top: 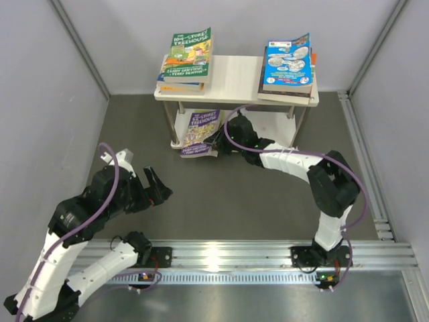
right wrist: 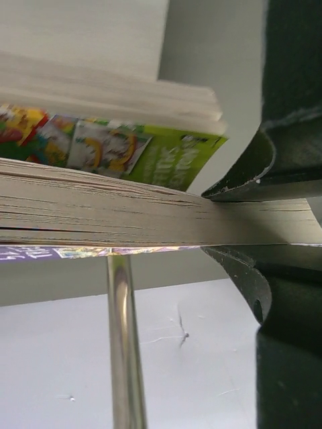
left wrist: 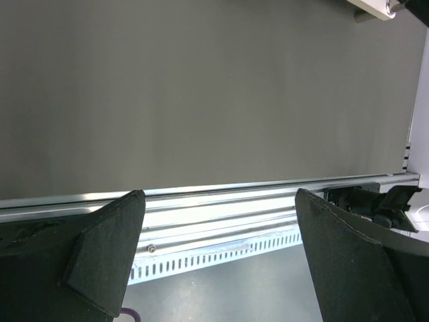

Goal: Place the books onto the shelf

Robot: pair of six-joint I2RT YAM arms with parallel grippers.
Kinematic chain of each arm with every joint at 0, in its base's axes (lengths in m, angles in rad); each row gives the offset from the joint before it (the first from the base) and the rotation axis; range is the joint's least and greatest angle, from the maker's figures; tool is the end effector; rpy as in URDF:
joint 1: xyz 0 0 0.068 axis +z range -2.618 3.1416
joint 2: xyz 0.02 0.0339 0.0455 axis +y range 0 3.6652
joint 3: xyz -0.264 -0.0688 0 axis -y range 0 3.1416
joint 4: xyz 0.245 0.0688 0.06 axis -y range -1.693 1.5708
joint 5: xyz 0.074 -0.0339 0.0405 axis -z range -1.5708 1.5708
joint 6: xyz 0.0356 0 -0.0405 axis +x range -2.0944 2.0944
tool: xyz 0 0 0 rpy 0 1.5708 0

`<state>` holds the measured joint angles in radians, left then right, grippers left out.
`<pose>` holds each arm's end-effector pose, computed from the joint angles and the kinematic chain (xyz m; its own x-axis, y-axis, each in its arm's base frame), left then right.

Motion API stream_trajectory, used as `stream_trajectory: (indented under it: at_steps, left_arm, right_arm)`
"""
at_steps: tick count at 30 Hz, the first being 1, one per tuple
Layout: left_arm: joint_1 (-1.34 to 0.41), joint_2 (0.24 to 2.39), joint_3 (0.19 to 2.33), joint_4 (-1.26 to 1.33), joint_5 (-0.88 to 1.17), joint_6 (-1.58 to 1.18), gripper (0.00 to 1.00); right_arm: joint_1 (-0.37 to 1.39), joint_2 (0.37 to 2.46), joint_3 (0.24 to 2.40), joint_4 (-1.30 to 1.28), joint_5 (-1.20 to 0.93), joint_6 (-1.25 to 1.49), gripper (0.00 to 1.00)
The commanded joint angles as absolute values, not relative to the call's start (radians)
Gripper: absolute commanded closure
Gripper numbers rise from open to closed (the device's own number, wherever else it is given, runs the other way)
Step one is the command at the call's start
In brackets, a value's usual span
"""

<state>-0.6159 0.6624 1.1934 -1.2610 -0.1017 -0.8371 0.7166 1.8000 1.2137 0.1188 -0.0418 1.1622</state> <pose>0.0627 -0.0399 0.3787 -0.7455 -0.3776 -0.5493 -0.0608 0.8591 -0.5081 0.3120 0.2738 0.2356 -0.7631 0.5513 -0.3374 0.0399 0.5612 0.8267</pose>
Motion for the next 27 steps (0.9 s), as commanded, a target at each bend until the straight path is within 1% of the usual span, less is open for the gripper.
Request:
stream_trajectory:
  at_steps: [1, 4, 5, 7, 8, 9, 10, 12, 13, 14, 16, 20, 25, 27]
  left_arm:
    - [-0.615, 0.647, 1.235, -1.301, -0.135, -0.802, 0.02]
    - [-0.615, 0.655, 1.242, -1.298, -0.14, -0.789, 0.02]
    - [-0.615, 0.658, 1.244, -1.296, -0.14, -0.785, 0.02]
    - [-0.615, 0.666, 1.246, -1.292, -0.141, -0.776, 0.02]
    - [-0.615, 0.669, 1.244, -1.29, -0.141, -0.775, 0.02]
    - [-0.615, 0.669, 1.244, -1.289, -0.141, -0.773, 0.02]
    - [-0.615, 0.667, 1.243, -1.282, -0.141, -0.772, 0.02]
    - [-0.615, 0.667, 1.239, -1.278, -0.143, -0.772, 0.02]
    - [-0.615, 0.666, 1.236, -1.276, -0.143, -0.772, 0.02]
    - [-0.615, 0.666, 1.235, -1.269, -0.143, -0.772, 0.02]
    - [-0.615, 0.669, 1.226, -1.258, -0.138, -0.769, 0.02]
    - [-0.615, 0.68, 1.212, -1.229, -0.135, -0.767, 0.02]
    - [-0.615, 0.684, 1.184, -1.198, -0.13, -0.776, 0.02]
    - [-0.615, 0.689, 1.177, -1.183, -0.126, -0.779, 0.02]
  right_arm:
    - [0.701, 1.847, 1.356, 0.135, -0.032, 1.14, 1.0]
    - [0.698, 1.885, 1.402, 0.095, -0.034, 1.132, 1.0]
    - [0.693, 1.899, 1.411, 0.081, -0.034, 1.132, 0.98]
    - [0.689, 1.908, 1.437, 0.039, -0.032, 1.131, 0.87]
    - [0.683, 1.908, 1.445, 0.028, -0.025, 1.128, 0.74]
    - [0.68, 1.908, 1.447, 0.015, -0.018, 1.129, 0.74]
    - [0.677, 1.907, 1.447, 0.003, -0.015, 1.126, 0.52]
    - [0.666, 1.898, 1.448, -0.038, -0.008, 1.129, 0.34]
    - [0.663, 1.893, 1.448, -0.05, -0.005, 1.129, 0.22]
    - [0.66, 1.885, 1.45, -0.066, -0.005, 1.129, 0.18]
    - [0.66, 1.875, 1.451, -0.083, -0.005, 1.12, 0.13]
    - [0.66, 1.795, 1.405, -0.115, 0.025, 1.098, 0.11]
    - [0.657, 1.704, 1.35, -0.158, 0.057, 1.057, 0.12]
    - [0.655, 1.7, 1.325, -0.16, 0.064, 1.049, 0.17]
